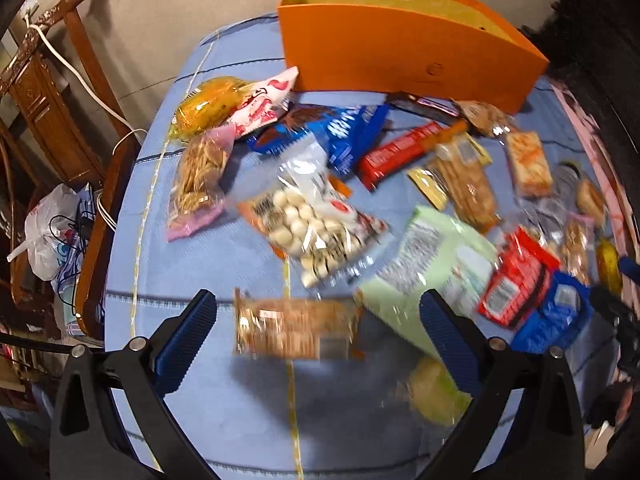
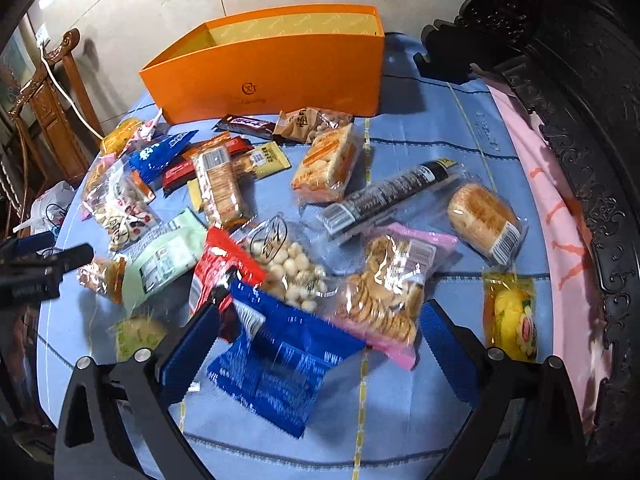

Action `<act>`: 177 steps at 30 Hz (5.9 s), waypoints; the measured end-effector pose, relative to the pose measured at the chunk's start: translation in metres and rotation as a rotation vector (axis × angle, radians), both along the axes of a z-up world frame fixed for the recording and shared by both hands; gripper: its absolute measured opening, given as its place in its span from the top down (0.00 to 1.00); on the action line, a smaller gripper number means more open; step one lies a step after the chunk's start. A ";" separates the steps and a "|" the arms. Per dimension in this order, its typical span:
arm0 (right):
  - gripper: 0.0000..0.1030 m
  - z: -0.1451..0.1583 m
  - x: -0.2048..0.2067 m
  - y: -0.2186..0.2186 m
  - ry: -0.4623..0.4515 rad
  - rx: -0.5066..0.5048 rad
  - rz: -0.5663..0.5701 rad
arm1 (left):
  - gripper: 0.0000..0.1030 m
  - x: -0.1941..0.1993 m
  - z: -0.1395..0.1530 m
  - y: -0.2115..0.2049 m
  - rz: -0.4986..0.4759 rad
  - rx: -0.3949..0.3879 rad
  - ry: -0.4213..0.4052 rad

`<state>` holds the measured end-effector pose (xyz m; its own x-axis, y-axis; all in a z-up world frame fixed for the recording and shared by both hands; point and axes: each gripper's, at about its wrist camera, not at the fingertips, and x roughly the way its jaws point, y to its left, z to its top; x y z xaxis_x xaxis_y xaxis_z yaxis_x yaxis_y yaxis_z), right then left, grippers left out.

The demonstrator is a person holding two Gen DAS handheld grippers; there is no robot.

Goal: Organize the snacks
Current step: 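Grasp the white bag of round snacks with the left gripper while the right gripper approaches the black tube package, then grasp the black-and-white tube package with the right gripper while the left gripper holds the white bag, then carry both packages over the orange box and open both grippers, then withdraw both grippers from the box back toward the snacks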

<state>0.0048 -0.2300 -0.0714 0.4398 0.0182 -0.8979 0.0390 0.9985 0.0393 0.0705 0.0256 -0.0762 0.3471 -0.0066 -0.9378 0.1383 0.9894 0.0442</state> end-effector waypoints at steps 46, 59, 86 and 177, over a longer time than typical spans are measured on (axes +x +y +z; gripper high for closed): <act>0.03 -0.023 0.064 -0.067 0.061 0.143 -0.185 | 0.66 0.029 -0.016 0.034 0.162 -0.234 0.111; 0.03 -0.050 0.111 -0.063 0.149 0.173 -0.303 | 0.66 0.029 0.010 0.028 0.109 -0.253 0.029; 0.40 -0.068 0.128 -0.084 0.237 0.205 -0.363 | 0.65 0.035 0.010 0.023 0.068 -0.298 0.049; 0.03 0.028 -0.026 -0.034 -0.024 0.059 -0.054 | 0.04 -0.034 -0.031 0.053 -0.196 -0.073 0.102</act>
